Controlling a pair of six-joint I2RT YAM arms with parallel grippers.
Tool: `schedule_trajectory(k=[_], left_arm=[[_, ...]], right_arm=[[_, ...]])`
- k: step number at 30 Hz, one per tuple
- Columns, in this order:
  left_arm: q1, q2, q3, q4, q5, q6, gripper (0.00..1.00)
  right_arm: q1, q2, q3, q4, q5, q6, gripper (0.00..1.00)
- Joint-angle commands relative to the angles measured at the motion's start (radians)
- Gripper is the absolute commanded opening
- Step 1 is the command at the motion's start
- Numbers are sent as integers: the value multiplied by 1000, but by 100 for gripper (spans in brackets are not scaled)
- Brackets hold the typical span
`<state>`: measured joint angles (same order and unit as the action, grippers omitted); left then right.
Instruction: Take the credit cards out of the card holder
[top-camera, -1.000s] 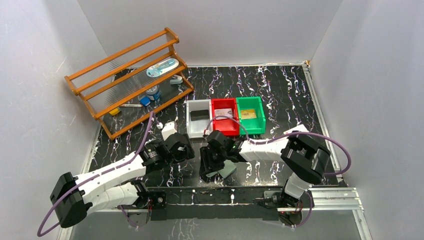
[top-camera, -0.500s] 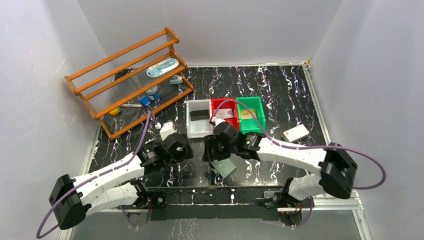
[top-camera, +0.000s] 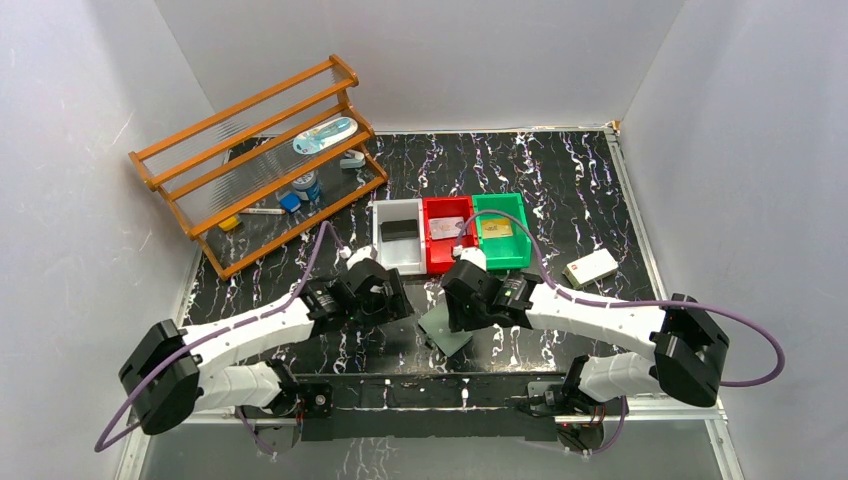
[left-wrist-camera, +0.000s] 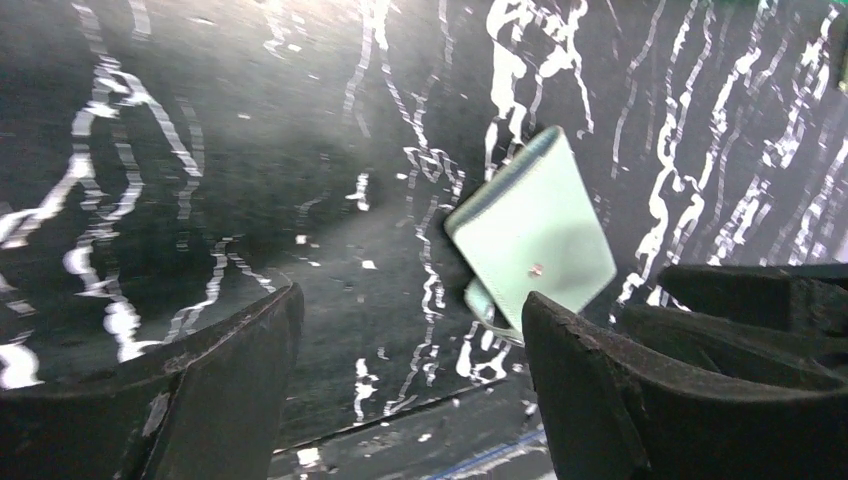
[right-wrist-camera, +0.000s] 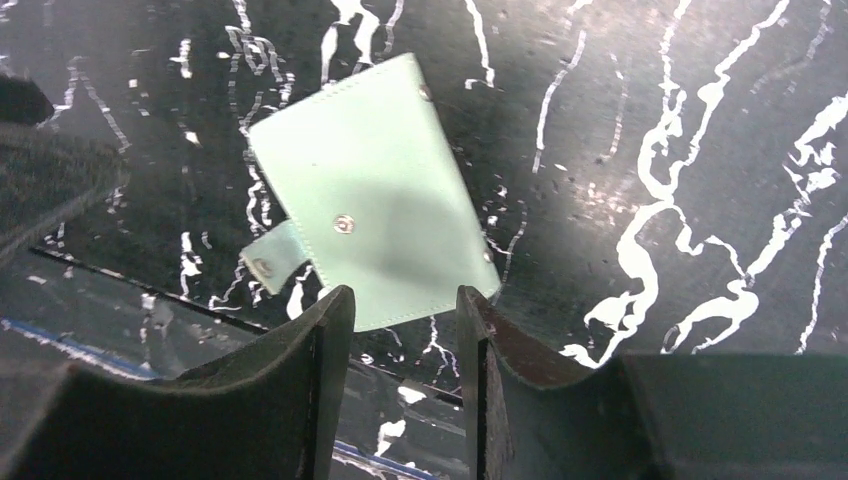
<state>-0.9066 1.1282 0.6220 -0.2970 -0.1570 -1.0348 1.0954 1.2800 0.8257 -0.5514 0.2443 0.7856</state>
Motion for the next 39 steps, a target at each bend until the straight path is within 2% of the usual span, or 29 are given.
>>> schedule_trajectory(k=[1, 9, 20, 24, 28, 32, 34, 39], left_arm=[[7, 55, 30, 119, 190, -74, 78], [6, 196, 10, 224, 322, -216, 77], [-6, 302, 12, 266, 413, -227, 67], [-15, 330, 16, 268, 429, -213, 55], [-20, 300, 3, 266, 411, -205, 41], [-20, 262, 5, 227, 381, -178, 32], [-20, 246, 3, 208, 362, -166, 22], [-21, 245, -3, 195, 344, -151, 10]], right_arm=[[2, -1, -16, -28, 90, 59, 49], [3, 17, -99, 69, 46, 125, 45], [3, -6, -149, 148, 3, 167, 44], [4, -2, -139, 147, 4, 166, 44], [3, 2, -134, 145, -3, 163, 44], [3, 3, -130, 144, -5, 164, 44], [3, 2, -127, 145, -5, 164, 44], [3, 8, -110, 142, -6, 159, 44]])
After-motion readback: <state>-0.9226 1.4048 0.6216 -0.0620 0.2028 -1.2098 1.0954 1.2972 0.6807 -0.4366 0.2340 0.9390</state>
